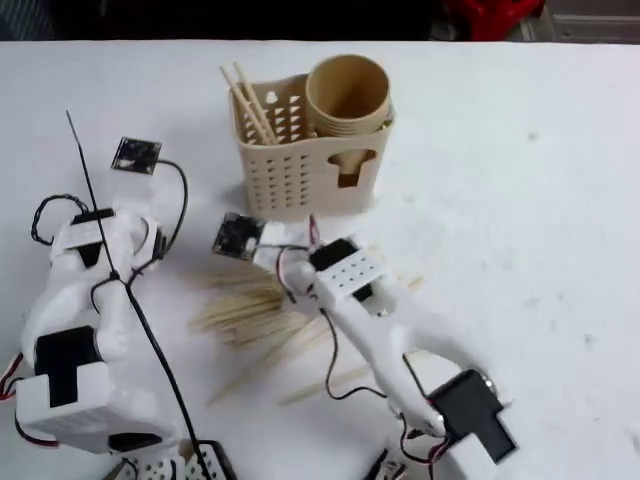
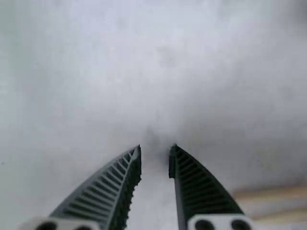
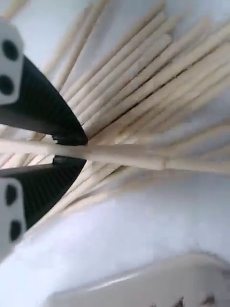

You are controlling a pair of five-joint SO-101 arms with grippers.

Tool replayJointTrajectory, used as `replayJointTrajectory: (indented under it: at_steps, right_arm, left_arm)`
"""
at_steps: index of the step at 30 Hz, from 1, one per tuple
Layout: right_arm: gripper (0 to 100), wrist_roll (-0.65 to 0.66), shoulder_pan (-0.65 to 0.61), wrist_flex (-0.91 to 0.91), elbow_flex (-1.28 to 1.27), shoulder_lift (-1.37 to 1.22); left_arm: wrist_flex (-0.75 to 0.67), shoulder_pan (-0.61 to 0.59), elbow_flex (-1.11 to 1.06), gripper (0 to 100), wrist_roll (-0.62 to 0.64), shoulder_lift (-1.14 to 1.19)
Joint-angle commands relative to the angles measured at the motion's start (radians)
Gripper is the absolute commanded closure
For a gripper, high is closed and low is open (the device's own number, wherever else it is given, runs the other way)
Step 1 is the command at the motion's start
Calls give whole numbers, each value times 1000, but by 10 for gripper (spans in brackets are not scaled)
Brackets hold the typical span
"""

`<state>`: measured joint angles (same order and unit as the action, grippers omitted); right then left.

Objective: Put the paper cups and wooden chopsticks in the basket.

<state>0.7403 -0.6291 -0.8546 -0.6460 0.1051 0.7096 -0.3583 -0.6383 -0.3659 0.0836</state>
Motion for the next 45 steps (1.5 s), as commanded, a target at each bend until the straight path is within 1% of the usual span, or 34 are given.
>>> replayJointTrajectory:
  at_steps: [1, 4, 7, 8, 10, 12, 17, 21, 25, 27, 31, 36, 37, 41, 45]
  right_arm:
    - [980, -5, 8, -54, 49, 81]
    - [969, -5, 8, -59, 46, 87]
    - [919, -5, 13, -58, 38, 87]
    - [916, -5, 12, -54, 31, 87]
    - [937, -5, 7, -53, 17, 87]
    - [983, -5, 8, -41, 8, 87]
    - [981, -5, 12, -2, -25, 87]
    - [939, -5, 4, -5, -31, 87]
    - [878, -5, -41, -1, -66, 87]
    - [868, -5, -48, 36, -81, 87]
    - [867, -3, -18, 101, -71, 45]
    - [872, 43, -12, 131, -28, -91]
    - [886, 43, -13, 131, -17, -107]
    - [985, 43, -13, 127, -9, -104]
    - [976, 43, -12, 87, -9, -65]
  left_arm:
    - [5, -18, 20, 880, -6, -5]
    - [5, -18, 20, 880, -6, -5]
    - [5, -18, 20, 880, -6, -5]
    - [5, -18, 20, 880, -6, -5]
    - [5, -18, 20, 880, -6, -5]
    - [5, -18, 20, 880, -6, -5]
    - [5, -18, 20, 880, -6, -5]
    - [5, -18, 20, 880, -6, -5]
    - [5, -18, 20, 880, -6, -5]
    - [5, -18, 20, 880, -6, -5]
    - [5, -18, 20, 880, -6, -5]
    - [5, -18, 18, 880, -6, -5]
    - [5, -18, 18, 880, -6, -5]
    - [3, -18, 18, 880, -6, -5]
    - [3, -18, 20, 880, -8, -5]
